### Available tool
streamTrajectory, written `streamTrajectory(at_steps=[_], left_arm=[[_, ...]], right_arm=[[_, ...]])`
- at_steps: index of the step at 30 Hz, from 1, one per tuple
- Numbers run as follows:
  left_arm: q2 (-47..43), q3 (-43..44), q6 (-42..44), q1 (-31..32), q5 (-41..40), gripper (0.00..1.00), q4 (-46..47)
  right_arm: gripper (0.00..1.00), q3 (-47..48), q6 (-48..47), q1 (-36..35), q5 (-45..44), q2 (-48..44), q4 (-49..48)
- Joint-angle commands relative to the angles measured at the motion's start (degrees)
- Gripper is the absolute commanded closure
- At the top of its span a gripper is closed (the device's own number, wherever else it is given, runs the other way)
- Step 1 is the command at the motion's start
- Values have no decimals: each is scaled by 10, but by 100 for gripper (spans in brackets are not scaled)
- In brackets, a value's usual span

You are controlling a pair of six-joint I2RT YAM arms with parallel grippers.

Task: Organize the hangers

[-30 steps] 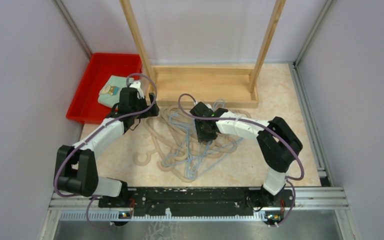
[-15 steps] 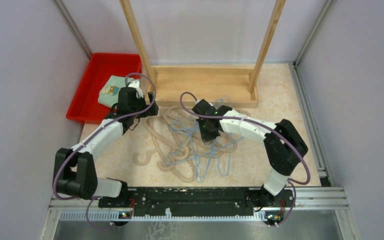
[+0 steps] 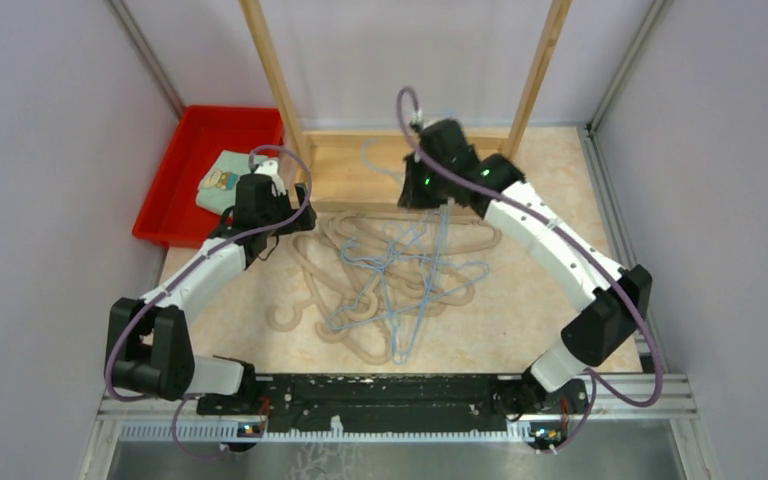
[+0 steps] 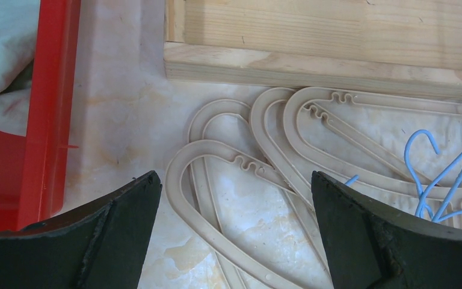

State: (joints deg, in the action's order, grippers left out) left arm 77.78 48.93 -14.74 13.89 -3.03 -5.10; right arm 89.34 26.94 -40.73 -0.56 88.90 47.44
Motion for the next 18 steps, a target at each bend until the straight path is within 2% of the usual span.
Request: streamTrajectory(at_steps=[1,4,8,10,12,15,18], left_arm=[[-15,22,5,2,-6,0,10],[-21,24,11,1,-13,0,14],[-26,31,22,2,-24,0,11],[-31,30,26,2,-33,0,9],[-37,25,30,1,-40,0,8],[-43,17,36,1,-48,0,8],[-44,13,38,1,-50,0,6]], right_arm=[[100,152,14,91,132,23,-92],[100,283,23,121,188,105,-121],[100,503,55,148,244,233,-124],[100,549,84,165,273,263,-153],[100,531,124,182,295,263,-210],[100,445,187,206,315,233,-333],[100,403,216,220,313,215,-403]])
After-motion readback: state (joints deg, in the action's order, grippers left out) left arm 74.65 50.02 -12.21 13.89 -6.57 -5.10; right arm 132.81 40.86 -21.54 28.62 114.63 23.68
